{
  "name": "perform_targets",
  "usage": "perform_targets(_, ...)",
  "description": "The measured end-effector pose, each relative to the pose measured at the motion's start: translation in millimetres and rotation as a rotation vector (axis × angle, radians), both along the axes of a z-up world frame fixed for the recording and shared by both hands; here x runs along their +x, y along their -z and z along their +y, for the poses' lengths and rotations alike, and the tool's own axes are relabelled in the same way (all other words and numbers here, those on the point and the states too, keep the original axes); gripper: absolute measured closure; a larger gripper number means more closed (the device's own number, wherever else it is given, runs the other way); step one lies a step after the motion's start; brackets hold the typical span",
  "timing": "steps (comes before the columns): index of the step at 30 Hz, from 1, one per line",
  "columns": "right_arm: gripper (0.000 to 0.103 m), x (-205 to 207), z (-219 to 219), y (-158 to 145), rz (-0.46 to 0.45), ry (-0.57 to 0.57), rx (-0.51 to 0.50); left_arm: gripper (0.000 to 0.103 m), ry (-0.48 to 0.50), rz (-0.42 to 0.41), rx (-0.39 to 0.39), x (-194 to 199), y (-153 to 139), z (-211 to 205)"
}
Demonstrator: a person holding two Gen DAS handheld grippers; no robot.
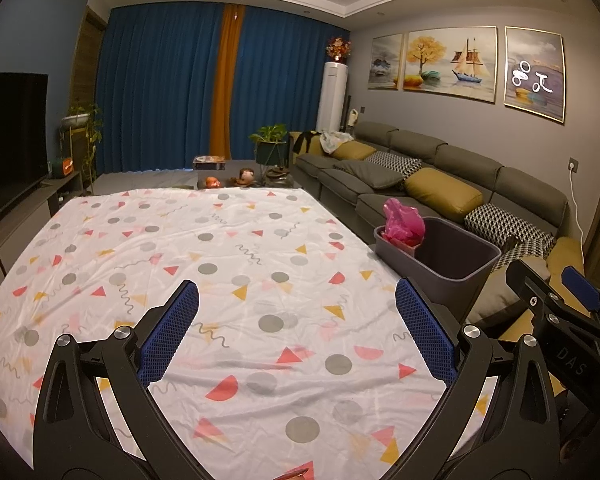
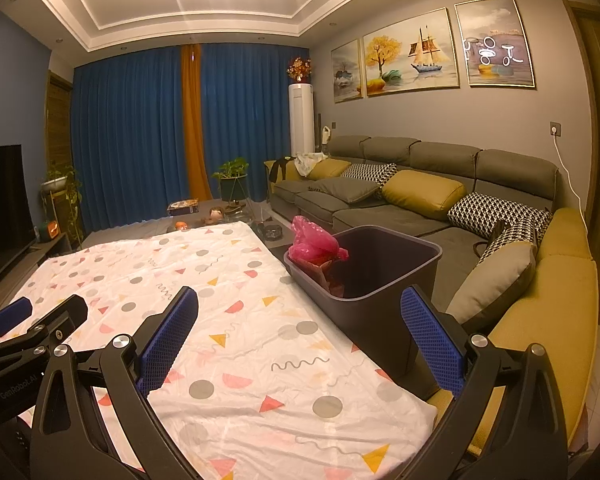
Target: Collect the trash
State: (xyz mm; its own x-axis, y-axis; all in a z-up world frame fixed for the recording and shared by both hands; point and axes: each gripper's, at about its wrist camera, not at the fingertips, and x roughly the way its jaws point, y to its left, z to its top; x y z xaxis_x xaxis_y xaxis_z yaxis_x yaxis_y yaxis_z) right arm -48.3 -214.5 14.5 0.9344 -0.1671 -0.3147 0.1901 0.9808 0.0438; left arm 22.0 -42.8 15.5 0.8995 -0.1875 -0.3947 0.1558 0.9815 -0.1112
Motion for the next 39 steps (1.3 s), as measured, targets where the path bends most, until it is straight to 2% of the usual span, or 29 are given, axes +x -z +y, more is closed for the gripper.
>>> perform_targets(34, 0.005, -4.1, -1.4, 0.0, -0.007, 0.001, 0.003, 0.006, -0.001, -0.01, 0.003, -5.2, 0.7, -0.6)
perform_targets(39, 0.005, -5.0, -0.3, -1.6, -0.006, 0.002, 0.005, 0.013, 0.004, -0.02, 0.011, -8.2, 0.2, -3.6)
